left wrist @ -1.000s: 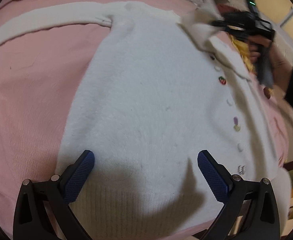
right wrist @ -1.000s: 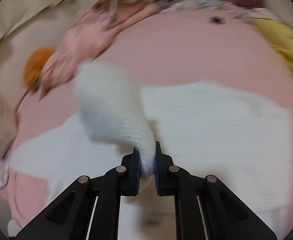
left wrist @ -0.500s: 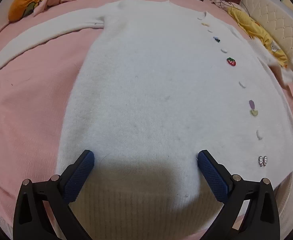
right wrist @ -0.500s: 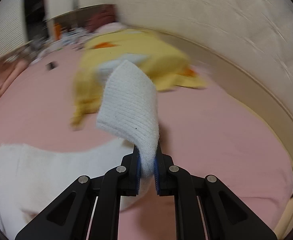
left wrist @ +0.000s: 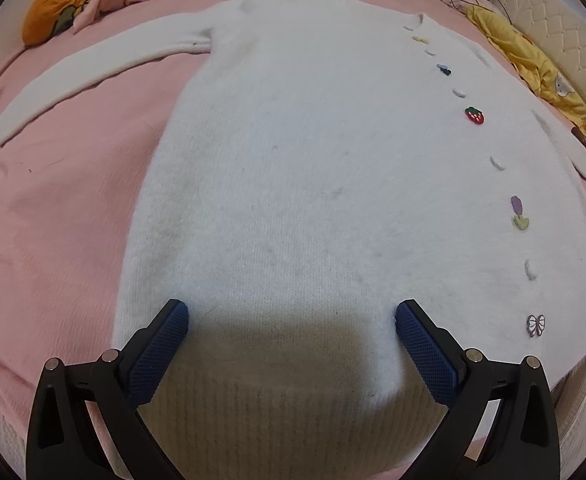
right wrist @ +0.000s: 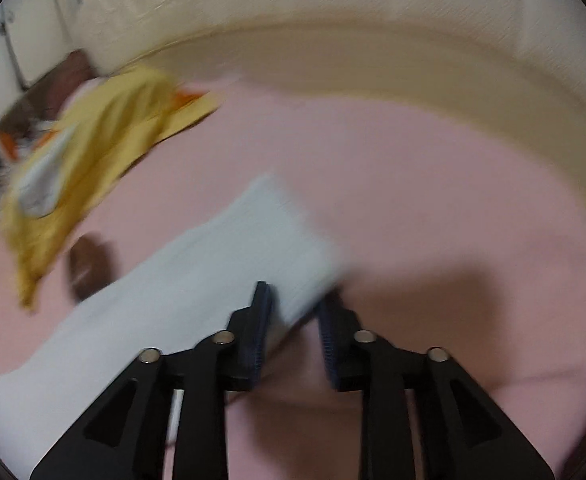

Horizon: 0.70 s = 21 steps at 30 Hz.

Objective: Fold clothes
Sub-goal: 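Grasp the cardigan sleeve cuff with the right gripper and lay it straight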

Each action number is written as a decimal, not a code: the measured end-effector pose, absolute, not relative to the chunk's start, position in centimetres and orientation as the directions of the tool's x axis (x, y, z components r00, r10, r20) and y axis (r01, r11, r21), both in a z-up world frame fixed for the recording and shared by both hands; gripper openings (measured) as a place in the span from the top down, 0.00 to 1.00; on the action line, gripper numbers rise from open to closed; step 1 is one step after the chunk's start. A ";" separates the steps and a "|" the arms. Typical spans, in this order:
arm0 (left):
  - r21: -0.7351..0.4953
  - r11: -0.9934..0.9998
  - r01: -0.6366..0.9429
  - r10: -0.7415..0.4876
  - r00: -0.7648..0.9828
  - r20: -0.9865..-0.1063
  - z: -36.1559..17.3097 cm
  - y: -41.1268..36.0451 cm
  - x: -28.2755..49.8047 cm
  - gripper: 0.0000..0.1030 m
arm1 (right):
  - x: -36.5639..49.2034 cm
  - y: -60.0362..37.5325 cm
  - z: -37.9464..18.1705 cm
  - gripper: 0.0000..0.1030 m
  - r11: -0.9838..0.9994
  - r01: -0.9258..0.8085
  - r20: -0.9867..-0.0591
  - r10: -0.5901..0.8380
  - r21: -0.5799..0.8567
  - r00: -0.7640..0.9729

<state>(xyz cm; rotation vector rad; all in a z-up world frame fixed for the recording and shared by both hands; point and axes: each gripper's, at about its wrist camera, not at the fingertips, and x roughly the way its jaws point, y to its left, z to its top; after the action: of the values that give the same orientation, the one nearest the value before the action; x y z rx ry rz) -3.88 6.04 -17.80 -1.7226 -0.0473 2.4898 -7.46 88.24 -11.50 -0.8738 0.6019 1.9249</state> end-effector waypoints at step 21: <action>-0.077 -0.995 -0.070 0.097 -0.346 -0.933 -17.5 6.9 -4.2 0.00 | -10.3 84.1 -12.1 0.54 -0.589 -0.744 -0.745 0.640 -0.316 -0.190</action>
<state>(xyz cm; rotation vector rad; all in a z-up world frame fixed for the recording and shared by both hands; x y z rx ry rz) -4.19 6.91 -17.50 -1.7331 -0.0360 2.4971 -10.30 84.15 -12.12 -1.1131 0.1432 1.9020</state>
